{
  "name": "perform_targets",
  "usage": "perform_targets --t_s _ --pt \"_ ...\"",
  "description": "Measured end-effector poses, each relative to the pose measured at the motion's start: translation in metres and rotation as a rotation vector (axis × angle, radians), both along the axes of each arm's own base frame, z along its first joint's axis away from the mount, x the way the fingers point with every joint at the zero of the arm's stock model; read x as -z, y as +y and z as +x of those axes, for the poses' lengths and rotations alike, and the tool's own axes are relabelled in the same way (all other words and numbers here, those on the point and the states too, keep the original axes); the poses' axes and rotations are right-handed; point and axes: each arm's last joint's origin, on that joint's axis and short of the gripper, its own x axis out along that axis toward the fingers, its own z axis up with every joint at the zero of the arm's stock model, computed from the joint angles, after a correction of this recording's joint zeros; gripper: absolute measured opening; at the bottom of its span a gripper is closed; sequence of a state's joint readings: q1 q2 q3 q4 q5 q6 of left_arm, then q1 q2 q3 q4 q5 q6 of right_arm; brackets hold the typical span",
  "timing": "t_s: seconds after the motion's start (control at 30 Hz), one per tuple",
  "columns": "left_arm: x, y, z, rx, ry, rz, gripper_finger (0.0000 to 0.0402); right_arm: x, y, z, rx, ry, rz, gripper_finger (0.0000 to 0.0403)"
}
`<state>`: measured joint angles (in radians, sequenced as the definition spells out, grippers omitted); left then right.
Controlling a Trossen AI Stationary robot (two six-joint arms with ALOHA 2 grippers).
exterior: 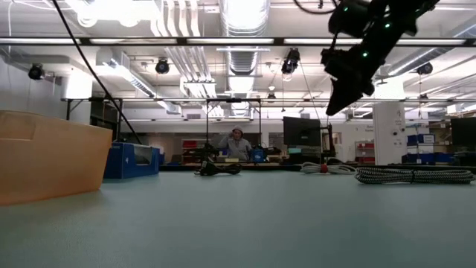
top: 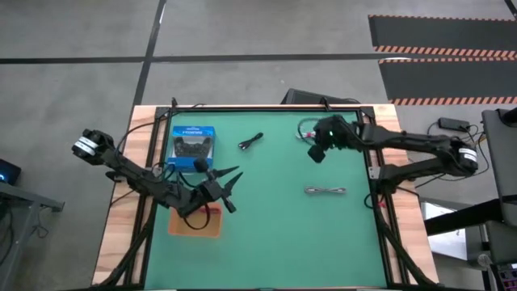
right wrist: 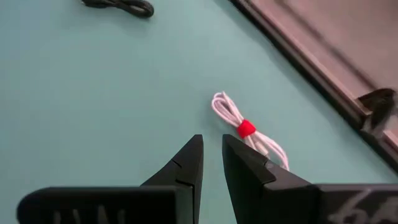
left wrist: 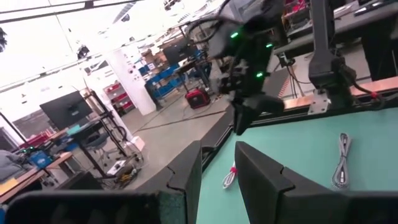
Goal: Pick and place USB-C Cables
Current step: Put the white charger cable into the orange bin
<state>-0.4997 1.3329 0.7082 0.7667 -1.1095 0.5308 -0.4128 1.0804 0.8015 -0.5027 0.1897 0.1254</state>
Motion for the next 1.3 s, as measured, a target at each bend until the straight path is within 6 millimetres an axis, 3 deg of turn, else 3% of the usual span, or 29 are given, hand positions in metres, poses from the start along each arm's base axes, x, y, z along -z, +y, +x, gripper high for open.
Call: perform_targets --t_s 0.4,0.63,1.07,1.3 --pt "0.001 -0.002 -0.001 0.002 0.014 0.007 0.0082 0.022 -0.076 -0.001 -0.031 0.135 0.146 0.0052" --pt "0.002 -0.001 -0.001 -0.033 0.02 0.005 0.0082 0.042 -0.103 0.0 -0.183 0.145 0.256 0.0059" --pt "0.005 -0.002 -0.002 -0.036 0.052 0.022 0.0082 0.048 -0.116 0.007 -0.35 0.297 0.17 0.0197" --pt "0.005 -0.002 -0.002 -0.038 0.051 0.022 0.0082 0.056 -0.116 0.006 -0.385 0.322 0.13 0.0223"
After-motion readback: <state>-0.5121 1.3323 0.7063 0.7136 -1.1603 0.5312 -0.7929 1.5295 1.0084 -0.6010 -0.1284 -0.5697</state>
